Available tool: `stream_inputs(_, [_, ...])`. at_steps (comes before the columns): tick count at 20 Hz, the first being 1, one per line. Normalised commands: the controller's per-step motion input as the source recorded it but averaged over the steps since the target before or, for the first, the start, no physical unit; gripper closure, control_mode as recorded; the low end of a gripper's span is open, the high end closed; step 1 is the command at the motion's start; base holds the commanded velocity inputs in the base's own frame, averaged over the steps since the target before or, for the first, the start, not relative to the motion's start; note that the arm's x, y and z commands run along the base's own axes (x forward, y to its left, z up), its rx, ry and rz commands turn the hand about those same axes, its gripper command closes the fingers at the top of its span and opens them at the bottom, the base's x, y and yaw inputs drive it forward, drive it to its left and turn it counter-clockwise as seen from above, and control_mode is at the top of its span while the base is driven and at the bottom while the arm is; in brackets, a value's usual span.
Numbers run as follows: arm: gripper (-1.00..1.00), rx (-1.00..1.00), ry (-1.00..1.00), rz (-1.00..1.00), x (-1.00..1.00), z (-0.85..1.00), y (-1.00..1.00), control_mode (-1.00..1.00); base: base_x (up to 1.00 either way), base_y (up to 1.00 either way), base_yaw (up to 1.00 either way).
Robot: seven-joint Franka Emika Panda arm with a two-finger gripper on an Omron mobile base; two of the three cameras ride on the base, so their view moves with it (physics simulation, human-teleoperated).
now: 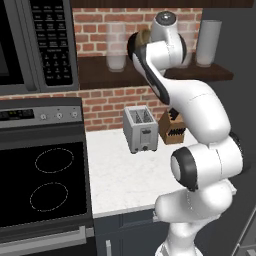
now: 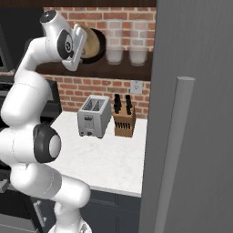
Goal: Pick up the bowls on the counter and stack them on top of one another in the open cabinet. Place the smaller bowl on top of the larger bowl.
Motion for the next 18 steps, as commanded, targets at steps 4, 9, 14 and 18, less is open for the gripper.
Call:
stream_inputs(4, [-1.00, 0.00, -0.06, 0.00, 0.07, 0.00, 0.00, -1.00, 0.00, 0.00, 0.00])
stream_inputs(9, [-1.00, 0.00, -0.24, 0.00, 0.00, 0.00, 0.00, -1.00, 0.00, 0.00, 0.00])
stream_inputs(14, [-1.00, 0.00, -0.25, 0.03, -0.25, 0.00, 0.01, -1.00, 0.00, 0.00, 0.00])
stream_inputs(18, [-1.00, 0.04, -0.01, 0.02, -0.77, 0.00, 0.00, -1.00, 0.00, 0.00, 0.00])
